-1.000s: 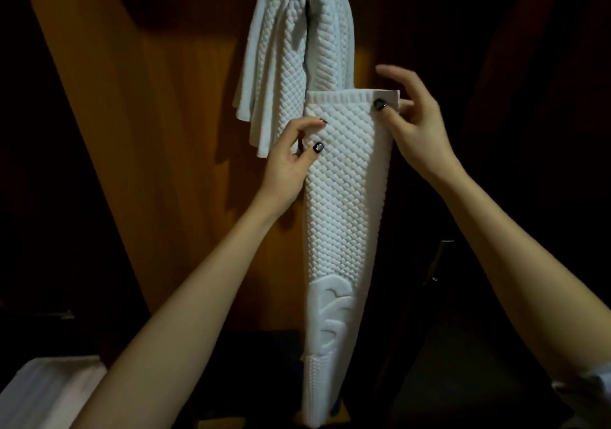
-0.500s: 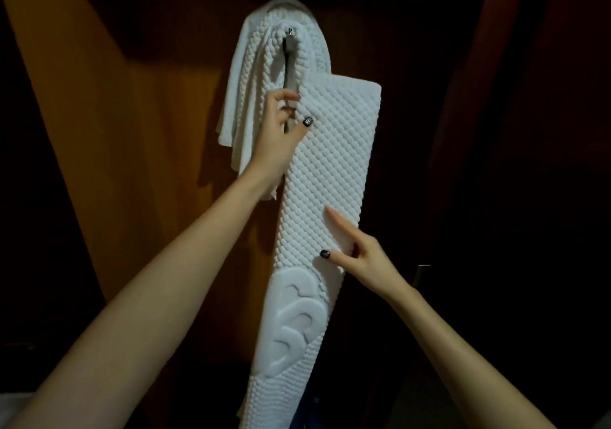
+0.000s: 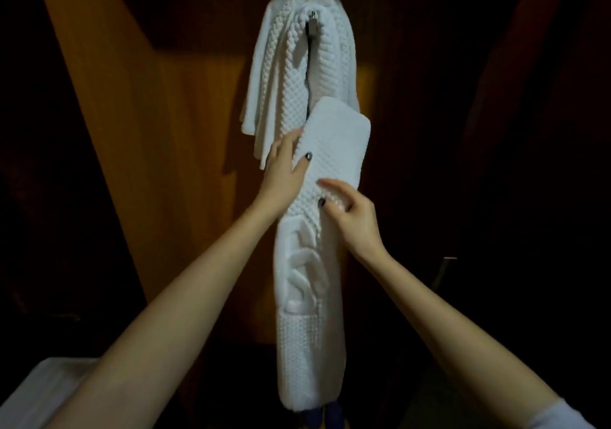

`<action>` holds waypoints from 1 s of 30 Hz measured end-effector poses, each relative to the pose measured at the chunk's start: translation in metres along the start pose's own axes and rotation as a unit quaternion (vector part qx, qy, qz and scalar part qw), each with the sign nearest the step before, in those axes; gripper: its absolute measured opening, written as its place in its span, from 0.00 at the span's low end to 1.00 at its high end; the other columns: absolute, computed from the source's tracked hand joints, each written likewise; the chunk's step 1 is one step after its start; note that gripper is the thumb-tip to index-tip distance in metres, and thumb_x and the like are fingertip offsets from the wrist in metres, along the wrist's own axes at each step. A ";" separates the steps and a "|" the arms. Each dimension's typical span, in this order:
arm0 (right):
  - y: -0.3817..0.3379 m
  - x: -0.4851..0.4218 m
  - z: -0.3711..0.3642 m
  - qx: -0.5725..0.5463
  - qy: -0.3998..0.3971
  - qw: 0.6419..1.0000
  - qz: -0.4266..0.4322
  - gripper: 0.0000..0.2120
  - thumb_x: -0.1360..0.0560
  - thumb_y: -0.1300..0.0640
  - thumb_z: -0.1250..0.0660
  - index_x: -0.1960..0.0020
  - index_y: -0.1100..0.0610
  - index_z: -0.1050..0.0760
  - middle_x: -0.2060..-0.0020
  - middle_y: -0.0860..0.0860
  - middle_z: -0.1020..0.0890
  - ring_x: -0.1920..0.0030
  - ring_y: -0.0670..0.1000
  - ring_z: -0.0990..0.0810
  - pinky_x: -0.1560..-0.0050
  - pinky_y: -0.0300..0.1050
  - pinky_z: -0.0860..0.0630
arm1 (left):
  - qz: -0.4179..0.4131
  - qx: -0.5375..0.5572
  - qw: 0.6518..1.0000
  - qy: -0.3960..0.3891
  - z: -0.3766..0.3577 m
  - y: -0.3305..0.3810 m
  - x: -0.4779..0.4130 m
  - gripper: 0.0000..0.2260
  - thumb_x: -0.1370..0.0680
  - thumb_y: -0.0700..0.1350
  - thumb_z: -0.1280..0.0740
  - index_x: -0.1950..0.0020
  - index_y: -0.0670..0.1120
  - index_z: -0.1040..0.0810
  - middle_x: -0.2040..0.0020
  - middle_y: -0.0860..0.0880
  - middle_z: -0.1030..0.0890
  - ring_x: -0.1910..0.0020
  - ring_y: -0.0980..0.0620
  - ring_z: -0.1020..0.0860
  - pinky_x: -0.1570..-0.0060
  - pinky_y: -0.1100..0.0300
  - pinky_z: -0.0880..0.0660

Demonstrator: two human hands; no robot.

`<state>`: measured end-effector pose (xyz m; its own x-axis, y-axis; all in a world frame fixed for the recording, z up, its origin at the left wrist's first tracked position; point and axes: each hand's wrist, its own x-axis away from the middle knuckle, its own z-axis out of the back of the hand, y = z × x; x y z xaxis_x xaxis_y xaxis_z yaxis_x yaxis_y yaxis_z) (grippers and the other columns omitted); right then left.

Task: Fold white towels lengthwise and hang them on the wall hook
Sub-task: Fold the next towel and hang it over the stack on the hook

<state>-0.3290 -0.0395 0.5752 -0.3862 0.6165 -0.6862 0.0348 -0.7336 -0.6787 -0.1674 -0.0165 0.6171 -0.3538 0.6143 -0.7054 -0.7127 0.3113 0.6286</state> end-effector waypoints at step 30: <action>-0.037 0.067 0.028 -0.051 0.018 0.993 -0.108 0.19 0.24 0.65 0.34 0.36 0.51 0.24 0.42 0.41 0.22 0.40 0.36 0.25 0.38 0.36 0.28 | 0.241 0.328 0.912 -0.050 0.024 0.007 0.183 0.17 0.24 0.38 0.31 0.38 0.48 0.29 0.53 0.46 0.17 0.56 0.52 0.19 0.59 0.62 0.23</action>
<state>-0.3823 0.0206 0.5617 -0.3612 0.7671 -0.5302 0.0498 -0.5519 -0.8324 -0.2223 0.1154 0.4999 -0.4493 0.8479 -0.2815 0.0386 0.3332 0.9420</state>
